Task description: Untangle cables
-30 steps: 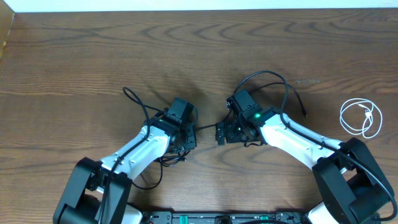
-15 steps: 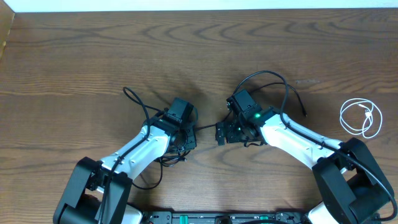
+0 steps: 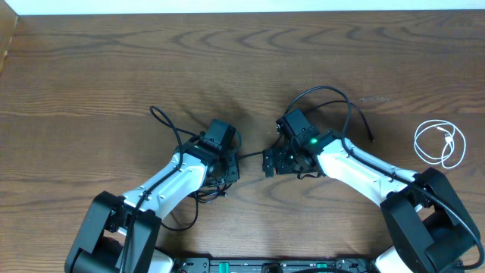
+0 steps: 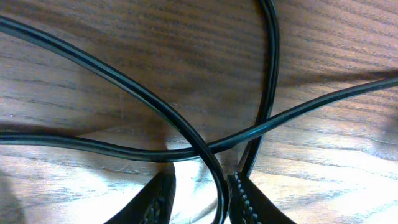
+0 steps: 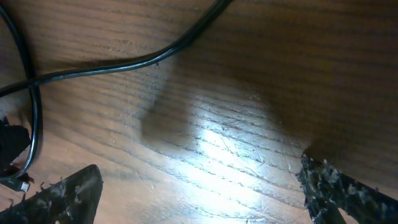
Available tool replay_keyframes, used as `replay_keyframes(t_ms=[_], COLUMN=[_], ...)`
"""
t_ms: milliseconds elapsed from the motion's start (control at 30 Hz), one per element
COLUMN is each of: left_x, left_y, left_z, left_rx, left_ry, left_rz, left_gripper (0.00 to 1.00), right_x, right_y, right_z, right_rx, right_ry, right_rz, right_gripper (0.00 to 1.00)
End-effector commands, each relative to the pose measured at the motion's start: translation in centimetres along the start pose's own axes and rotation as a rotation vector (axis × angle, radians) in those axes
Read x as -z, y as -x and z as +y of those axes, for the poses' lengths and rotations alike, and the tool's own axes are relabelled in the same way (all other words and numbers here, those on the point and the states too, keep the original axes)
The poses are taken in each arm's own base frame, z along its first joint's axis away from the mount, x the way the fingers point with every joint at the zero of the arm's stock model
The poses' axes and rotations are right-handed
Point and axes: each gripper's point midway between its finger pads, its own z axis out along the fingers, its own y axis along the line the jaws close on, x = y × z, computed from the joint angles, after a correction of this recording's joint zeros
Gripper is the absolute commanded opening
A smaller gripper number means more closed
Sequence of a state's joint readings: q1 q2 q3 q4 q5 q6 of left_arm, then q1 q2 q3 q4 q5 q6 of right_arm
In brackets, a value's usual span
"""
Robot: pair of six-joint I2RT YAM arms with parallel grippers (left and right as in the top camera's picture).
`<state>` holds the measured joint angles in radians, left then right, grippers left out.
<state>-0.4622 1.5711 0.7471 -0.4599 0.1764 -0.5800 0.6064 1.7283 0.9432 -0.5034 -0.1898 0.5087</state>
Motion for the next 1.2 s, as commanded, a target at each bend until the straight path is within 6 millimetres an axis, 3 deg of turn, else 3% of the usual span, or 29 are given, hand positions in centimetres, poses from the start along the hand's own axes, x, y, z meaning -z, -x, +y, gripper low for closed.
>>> replay_keyframes(t_ms=[0, 267, 400, 1167], left_x=[-0.75, -0.75, -0.75, -0.75], left_y=[-0.48, -0.51, -0.5, -0.5], left_z=[0.79, 0.8, 0.79, 0.79], left_rx=[0.009, 0.008, 0.004, 0.005], left_ry=[0.036, 0.037, 0.036, 0.036], left_rz=[0.014, 0.015, 0.015, 0.015], left_gripper=[0.33, 0.33, 0.39, 0.39], right_x=[-0.81, -0.81, -0.81, -0.81], right_y=[-1.04, -1.04, -1.04, -1.03], right_z=[-0.93, -0.93, -0.93, -0.93], right_rx=[-0.02, -0.02, -0.02, -0.02], right_ry=[-0.035, -0.035, -0.035, -0.035], right_rz=[0.033, 0.033, 0.033, 0.033], right_gripper=[0.99, 0.99, 0.99, 0.99])
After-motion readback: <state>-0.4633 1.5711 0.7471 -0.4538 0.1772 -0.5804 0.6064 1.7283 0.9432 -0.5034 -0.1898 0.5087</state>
